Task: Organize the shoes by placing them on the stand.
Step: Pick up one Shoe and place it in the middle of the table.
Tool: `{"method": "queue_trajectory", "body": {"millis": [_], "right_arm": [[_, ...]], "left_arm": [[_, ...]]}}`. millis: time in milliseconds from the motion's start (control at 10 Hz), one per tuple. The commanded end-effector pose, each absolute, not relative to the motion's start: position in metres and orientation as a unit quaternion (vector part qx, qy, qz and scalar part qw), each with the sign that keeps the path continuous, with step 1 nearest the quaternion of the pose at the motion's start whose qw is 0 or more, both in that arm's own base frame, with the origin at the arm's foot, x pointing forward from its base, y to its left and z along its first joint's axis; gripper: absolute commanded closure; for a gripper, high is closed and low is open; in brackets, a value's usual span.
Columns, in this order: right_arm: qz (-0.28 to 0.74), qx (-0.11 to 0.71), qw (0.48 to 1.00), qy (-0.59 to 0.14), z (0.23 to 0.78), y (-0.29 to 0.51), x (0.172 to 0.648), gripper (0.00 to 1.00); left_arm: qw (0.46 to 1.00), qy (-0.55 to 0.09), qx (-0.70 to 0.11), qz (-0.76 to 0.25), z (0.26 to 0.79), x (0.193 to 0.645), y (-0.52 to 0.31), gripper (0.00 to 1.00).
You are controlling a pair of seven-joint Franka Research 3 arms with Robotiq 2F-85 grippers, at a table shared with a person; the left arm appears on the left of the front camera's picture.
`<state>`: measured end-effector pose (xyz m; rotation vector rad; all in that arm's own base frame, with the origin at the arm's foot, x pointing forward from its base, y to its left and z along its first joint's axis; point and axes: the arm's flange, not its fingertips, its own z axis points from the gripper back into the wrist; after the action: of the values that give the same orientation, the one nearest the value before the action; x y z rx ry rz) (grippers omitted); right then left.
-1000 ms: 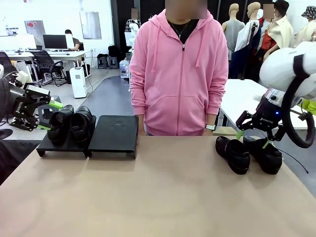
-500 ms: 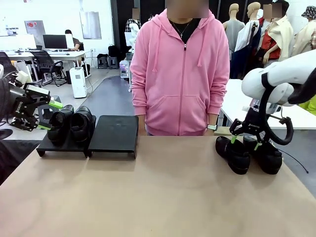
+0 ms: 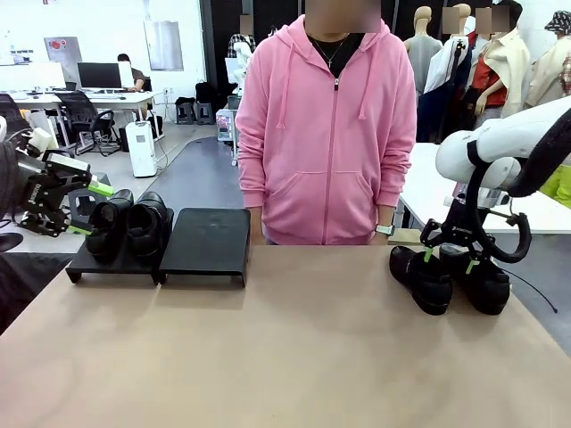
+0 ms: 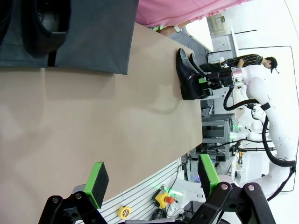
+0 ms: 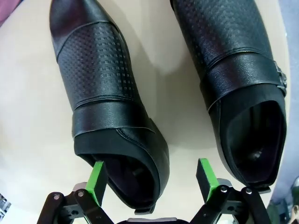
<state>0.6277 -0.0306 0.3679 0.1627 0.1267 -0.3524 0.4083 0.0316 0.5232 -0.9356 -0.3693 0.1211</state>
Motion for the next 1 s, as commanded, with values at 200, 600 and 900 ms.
{"method": "queue_trajectory", "body": {"millis": [200, 600, 900], "right_arm": [[-0.194, 0.096, 0.970, 0.110, 0.3599, -0.0263, 0.6411, 0.00], [-0.189, 0.092, 0.973, 0.101, 0.3576, -0.0257, 0.6402, 1.00], [-0.174, 0.089, 0.976, 0.101, 0.3563, -0.0265, 0.6349, 1.00]], "left_arm": [[0.876, -0.175, -0.446, 0.052, 0.5237, 0.4069, 0.0335, 0.00], [0.876, -0.175, -0.446, 0.052, 0.5237, 0.4069, 0.0335, 0.00], [0.876, -0.175, -0.446, 0.052, 0.5237, 0.4069, 0.0335, 0.00]]}}
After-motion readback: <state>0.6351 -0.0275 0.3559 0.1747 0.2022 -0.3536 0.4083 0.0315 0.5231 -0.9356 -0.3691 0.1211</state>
